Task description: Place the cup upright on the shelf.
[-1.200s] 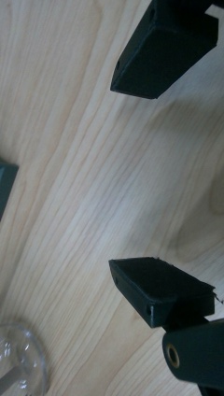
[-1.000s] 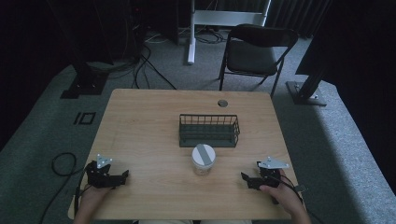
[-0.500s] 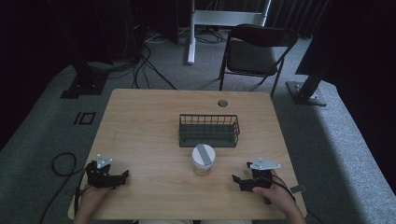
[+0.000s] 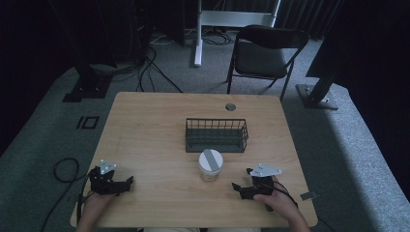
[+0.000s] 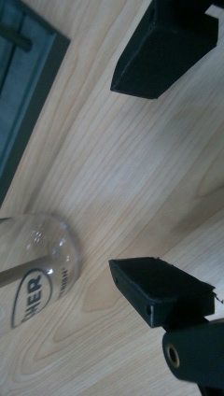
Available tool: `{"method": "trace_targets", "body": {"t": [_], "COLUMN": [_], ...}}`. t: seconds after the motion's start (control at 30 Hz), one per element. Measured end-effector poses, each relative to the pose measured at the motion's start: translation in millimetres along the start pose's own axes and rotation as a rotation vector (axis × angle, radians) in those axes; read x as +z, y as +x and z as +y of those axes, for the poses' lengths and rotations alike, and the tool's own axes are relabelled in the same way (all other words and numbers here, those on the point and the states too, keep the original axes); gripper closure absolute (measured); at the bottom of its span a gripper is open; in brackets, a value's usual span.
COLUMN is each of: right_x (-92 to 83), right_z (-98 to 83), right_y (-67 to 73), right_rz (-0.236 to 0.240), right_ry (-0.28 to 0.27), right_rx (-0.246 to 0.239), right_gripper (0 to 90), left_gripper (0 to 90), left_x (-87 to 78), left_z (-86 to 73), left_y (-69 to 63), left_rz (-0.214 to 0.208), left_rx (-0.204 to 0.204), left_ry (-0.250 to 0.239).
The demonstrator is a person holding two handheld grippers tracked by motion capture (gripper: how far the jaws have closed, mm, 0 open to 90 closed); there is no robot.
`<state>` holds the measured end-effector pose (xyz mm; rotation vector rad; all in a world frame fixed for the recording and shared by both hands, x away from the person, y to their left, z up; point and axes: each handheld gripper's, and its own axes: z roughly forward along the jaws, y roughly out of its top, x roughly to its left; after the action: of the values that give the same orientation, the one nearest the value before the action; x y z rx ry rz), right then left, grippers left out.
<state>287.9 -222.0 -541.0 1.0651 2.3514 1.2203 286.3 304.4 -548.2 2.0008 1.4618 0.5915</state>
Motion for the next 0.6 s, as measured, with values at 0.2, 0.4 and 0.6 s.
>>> {"method": "trace_targets", "body": {"t": [0.2,0.4,0.6], "right_x": [5.7,13.2,21.2], "right_z": [6.2,12.7,16.6], "right_y": [7.6,15.8,24.6], "right_rz": [0.028,0.053,0.075], "right_ry": [-0.005,-0.013,-0.013], "right_rx": [-0.018,-0.029,-0.043], "right_gripper": [12.5,12.5,12.5], "left_gripper": [0.2,0.2,0.2], "left_x": [0.0,0.0,0.0], "left_z": [0.0,0.0,0.0], "left_y": [0.0,0.0,0.0], "left_rz": [0.0,0.0,0.0], "left_rx": [0.0,0.0,0.0], "left_ry": [0.0,0.0,0.0]}}
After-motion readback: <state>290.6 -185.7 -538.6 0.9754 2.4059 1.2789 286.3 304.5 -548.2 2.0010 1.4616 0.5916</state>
